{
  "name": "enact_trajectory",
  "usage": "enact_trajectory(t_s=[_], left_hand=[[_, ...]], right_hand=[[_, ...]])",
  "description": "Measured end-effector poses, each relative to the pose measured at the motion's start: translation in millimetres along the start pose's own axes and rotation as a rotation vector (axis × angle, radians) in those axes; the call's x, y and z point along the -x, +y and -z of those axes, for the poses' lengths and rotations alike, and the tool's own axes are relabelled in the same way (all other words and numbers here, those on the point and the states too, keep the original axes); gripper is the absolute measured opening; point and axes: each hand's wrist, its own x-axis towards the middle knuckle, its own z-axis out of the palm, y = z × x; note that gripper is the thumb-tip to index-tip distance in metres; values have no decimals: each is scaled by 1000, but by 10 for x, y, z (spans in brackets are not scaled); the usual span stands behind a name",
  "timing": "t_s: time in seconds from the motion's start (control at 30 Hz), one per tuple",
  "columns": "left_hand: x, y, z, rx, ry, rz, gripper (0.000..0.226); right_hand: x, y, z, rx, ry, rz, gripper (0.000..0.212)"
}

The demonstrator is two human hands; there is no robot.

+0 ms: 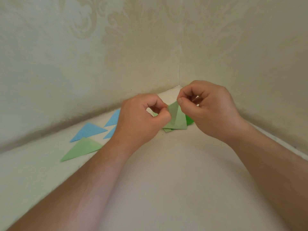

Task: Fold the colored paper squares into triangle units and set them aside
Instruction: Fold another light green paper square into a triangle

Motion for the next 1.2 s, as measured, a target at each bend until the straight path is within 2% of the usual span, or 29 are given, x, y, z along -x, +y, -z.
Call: enact_trajectory(t_s=[0.27,0.57,0.67,0.73,0.8,0.87,0.93,1.0,1.13,1.2], left_hand=[[-38,-37,70,-117,-61,-22,10],[-79,-45,103,-207,-104,-18,12],[-115,-140,157,-317,-121,6,16],[-143,-212,198,-232,-76,71,14],[-160,-230,200,-29,-18,135,12],[-156,-175,145,218,-30,185,13],[-132,-119,50,442,-112,261,16],[-102,-109,-29,508,-155,307,22],[-55,-61,-64,596,-120,335,14],[-49,-19,-8,561,-134,350,16]], right_hand=[[-11,-31,58,-31,40,-76,27],[7,12,-13,-62,63,-144,21],[-63,-8,89,-195,212,-232,24],[-123,-21,178,-356,337,-310,27],[-133,-27,146,-515,363,-465,27],[-97,3,38,-629,294,-638,24],[-59,7,-56,-708,184,-751,16],[-43,-35,-98,-745,131,-791,10],[55,-84,-78,-730,147,-781,11],[105,-136,-35,-723,157,-794,5]])
